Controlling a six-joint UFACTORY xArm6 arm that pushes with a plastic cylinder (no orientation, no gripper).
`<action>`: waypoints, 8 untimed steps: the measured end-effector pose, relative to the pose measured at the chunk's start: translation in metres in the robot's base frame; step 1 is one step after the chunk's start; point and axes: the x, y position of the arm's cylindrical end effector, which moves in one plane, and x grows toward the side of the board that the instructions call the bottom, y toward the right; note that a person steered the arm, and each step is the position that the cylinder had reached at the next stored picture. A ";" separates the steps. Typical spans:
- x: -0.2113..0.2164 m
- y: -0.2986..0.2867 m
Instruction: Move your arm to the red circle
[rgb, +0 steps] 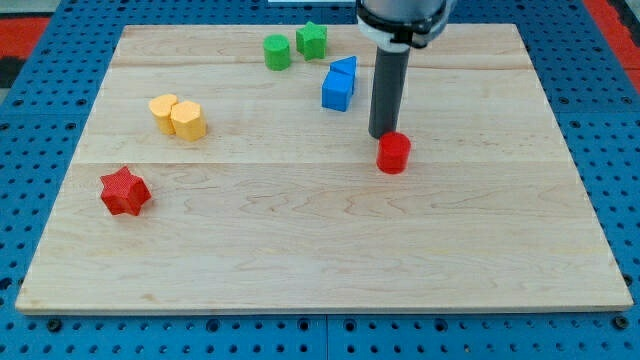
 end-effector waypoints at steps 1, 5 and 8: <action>0.001 0.002; -0.006 0.096; 0.040 0.068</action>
